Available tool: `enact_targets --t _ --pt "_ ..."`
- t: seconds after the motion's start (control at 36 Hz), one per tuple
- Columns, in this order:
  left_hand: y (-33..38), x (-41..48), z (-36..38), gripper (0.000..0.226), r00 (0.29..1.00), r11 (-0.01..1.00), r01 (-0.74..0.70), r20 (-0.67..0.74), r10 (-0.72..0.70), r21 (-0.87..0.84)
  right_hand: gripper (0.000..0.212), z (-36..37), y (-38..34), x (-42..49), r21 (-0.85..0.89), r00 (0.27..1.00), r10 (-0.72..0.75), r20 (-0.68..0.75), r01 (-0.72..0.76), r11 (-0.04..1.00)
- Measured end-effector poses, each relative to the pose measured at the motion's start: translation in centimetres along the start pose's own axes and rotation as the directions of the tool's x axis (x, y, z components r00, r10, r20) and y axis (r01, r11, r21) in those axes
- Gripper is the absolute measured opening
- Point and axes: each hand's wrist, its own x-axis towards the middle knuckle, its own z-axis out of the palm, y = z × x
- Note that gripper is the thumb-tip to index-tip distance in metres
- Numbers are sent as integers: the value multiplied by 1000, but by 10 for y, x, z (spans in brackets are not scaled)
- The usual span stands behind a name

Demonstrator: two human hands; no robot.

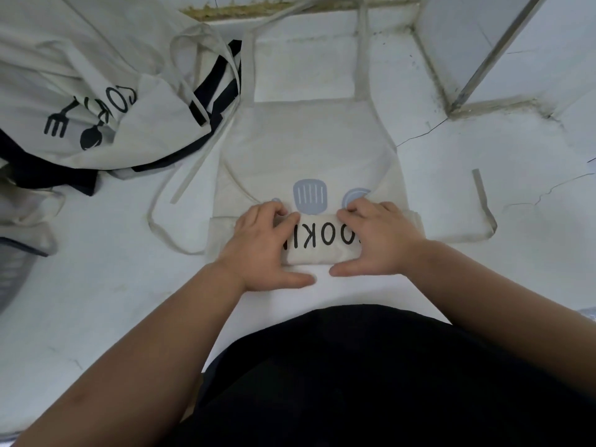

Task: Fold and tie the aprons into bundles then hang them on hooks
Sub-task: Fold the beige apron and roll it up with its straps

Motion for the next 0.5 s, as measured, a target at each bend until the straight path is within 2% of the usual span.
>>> enact_targets --t 0.06,0.11,0.19,0.28,0.36,0.42,0.47,0.5 --pt "3 6 -9 107 998 1000 10 60 -12 23 87 -1 0 1 15 1000 2 -31 -2 1000" --pt "3 14 -18 88 991 999 16 131 -21 41 72 -9 0 2 45 998 -3 -58 6 999" --pt "-1 23 -36 63 978 997 36 208 -21 -70 56 -28 4 6 175 1000 7 -18 -4 985" --pt "-8 35 -60 41 940 959 171 329 -91 -224 51 -45 14 21 234 997 -2 77 -17 972" --pt "-20 51 -83 20 885 904 313 433 -168 -289 59 -57 23 35 200 979 105 175 -139 970" --pt "-30 62 -90 40 904 927 304 373 -207 -221 66 -60 30 42 98 962 232 145 -248 964" --pt "-42 70 -88 50 943 963 265 221 -248 -50 60 -58 34 47 -92 945 324 -33 -326 941" --pt "-45 72 -86 46 949 962 256 164 -269 95 52 -55 34 49 -170 935 322 -149 -345 923"
